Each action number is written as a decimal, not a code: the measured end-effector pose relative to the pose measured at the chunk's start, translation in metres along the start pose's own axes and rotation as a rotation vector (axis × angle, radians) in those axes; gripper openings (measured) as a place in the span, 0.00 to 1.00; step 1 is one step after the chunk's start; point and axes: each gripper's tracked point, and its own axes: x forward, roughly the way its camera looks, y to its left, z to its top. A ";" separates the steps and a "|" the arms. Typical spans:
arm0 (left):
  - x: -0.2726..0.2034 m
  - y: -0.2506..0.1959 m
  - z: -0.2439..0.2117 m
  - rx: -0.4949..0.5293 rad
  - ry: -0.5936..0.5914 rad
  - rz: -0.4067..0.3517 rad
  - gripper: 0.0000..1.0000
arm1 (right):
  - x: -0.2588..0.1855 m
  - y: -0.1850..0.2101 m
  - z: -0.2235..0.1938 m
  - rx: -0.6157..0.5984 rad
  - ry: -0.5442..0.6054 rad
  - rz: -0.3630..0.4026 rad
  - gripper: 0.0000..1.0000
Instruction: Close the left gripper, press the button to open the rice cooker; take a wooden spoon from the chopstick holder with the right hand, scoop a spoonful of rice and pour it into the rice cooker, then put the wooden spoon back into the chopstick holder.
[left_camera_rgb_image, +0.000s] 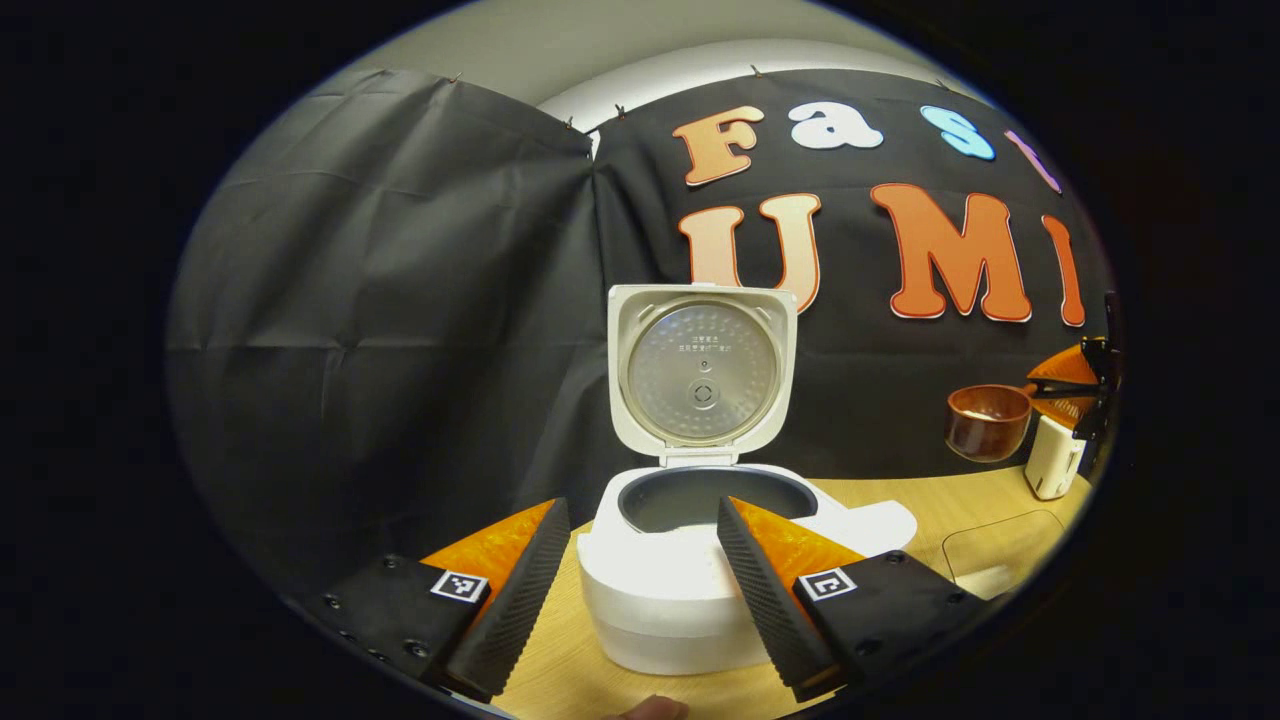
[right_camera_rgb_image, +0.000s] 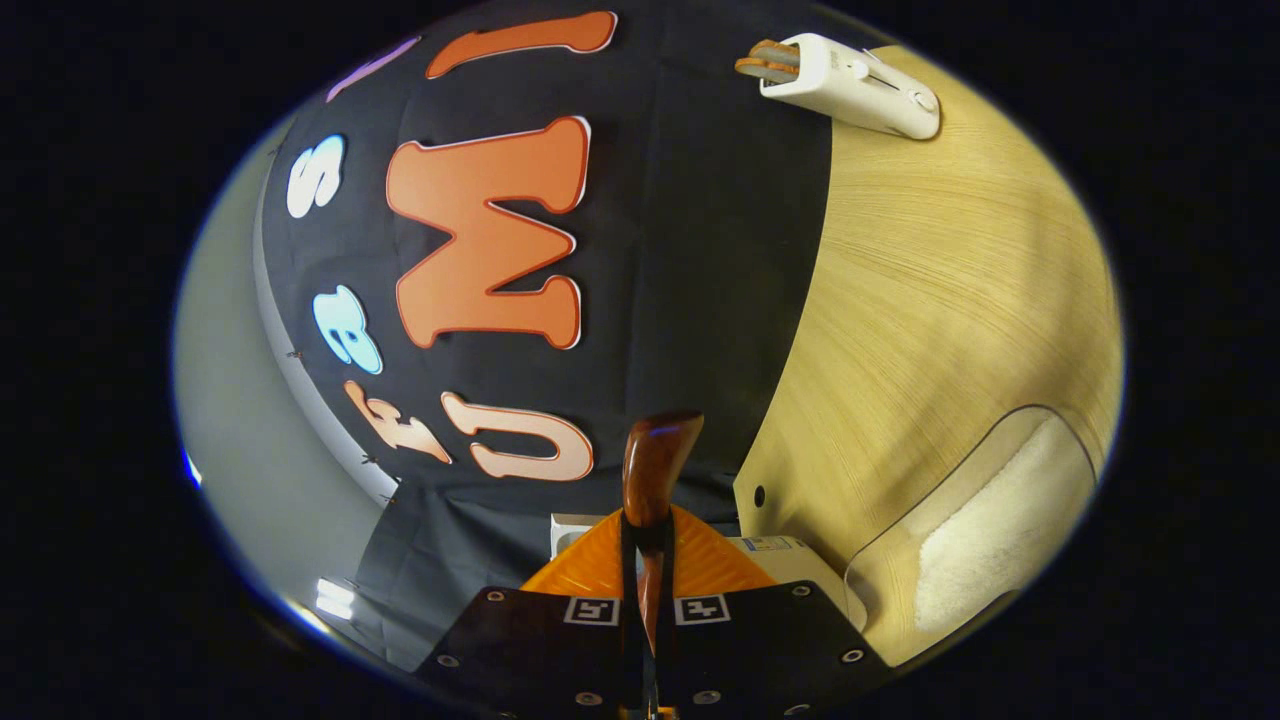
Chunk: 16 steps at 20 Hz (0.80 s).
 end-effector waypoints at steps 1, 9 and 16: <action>0.001 0.003 -0.002 -0.001 0.005 0.003 0.97 | 0.008 0.003 -0.004 -0.019 -0.004 -0.001 0.05; 0.006 0.023 -0.005 -0.012 0.007 0.020 0.97 | 0.073 0.053 -0.048 -0.209 -0.021 0.067 0.05; 0.011 0.043 -0.007 -0.011 0.003 0.048 0.97 | 0.117 0.095 -0.099 -0.433 -0.003 0.120 0.05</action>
